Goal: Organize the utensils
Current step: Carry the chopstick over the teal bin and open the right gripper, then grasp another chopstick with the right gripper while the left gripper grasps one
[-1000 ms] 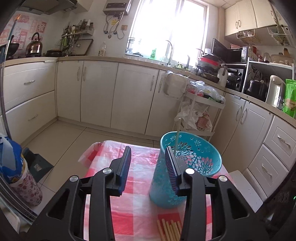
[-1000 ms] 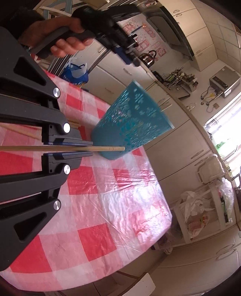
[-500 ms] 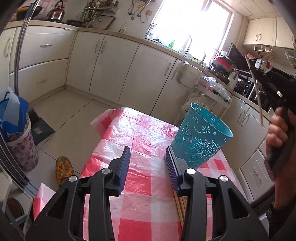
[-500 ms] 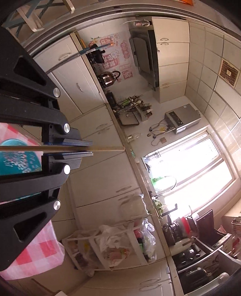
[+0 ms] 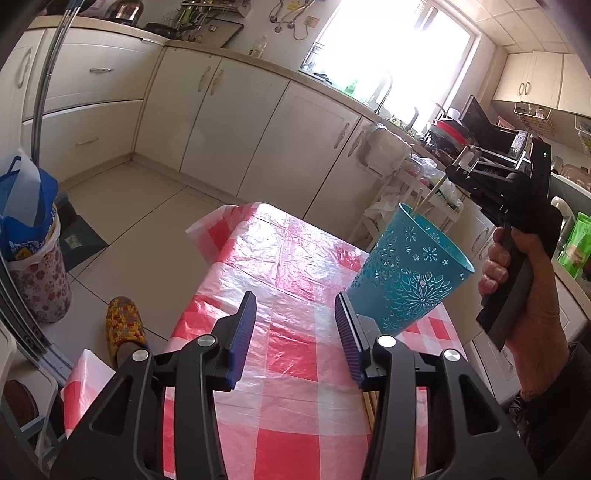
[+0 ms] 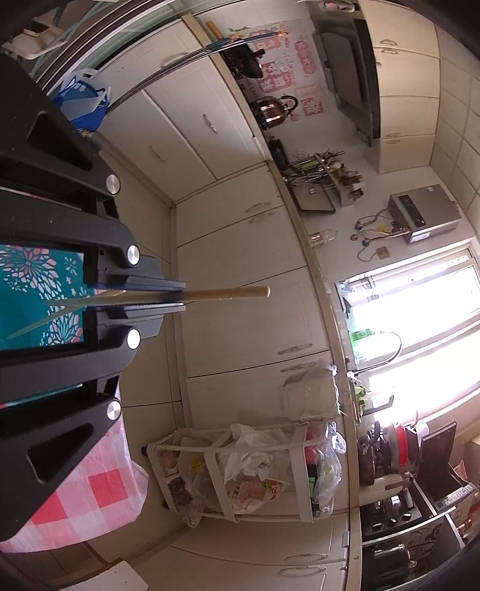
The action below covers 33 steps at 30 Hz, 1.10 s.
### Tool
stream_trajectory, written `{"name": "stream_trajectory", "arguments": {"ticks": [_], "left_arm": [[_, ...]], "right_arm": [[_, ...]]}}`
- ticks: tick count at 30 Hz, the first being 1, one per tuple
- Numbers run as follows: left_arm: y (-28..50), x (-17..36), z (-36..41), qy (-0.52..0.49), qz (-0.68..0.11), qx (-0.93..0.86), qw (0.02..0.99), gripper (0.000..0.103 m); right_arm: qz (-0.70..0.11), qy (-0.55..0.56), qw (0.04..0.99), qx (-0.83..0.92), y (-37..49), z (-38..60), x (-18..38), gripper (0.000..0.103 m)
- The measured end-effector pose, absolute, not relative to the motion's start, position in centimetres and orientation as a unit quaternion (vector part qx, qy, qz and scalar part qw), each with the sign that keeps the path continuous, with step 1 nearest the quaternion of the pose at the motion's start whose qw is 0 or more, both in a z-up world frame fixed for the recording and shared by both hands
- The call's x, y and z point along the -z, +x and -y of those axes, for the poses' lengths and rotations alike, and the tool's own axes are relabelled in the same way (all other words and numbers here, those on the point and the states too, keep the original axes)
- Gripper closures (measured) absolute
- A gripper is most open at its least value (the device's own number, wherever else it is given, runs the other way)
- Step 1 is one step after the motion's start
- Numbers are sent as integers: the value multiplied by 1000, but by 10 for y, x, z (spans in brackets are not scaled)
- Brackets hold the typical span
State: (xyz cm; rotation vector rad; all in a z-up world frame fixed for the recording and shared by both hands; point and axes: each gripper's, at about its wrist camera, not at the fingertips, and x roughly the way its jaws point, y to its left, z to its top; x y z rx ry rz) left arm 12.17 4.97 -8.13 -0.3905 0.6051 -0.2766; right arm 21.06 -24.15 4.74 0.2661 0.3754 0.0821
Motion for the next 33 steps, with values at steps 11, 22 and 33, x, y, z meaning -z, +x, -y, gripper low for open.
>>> {"name": "stream_trajectory", "arguments": {"ticks": [11, 22, 33], "left_arm": [[111, 69, -38, -176, -313, 151, 921, 51], [96, 101, 19, -97, -412, 181, 888, 47], [107, 111, 44, -67, -435, 171, 882, 47]], "right_arm": [[-195, 147, 968, -46, 159, 257, -54, 73], [-384, 108, 917, -22, 52, 254, 71, 81], [-447, 39, 893, -10, 71, 220, 129, 85]]}}
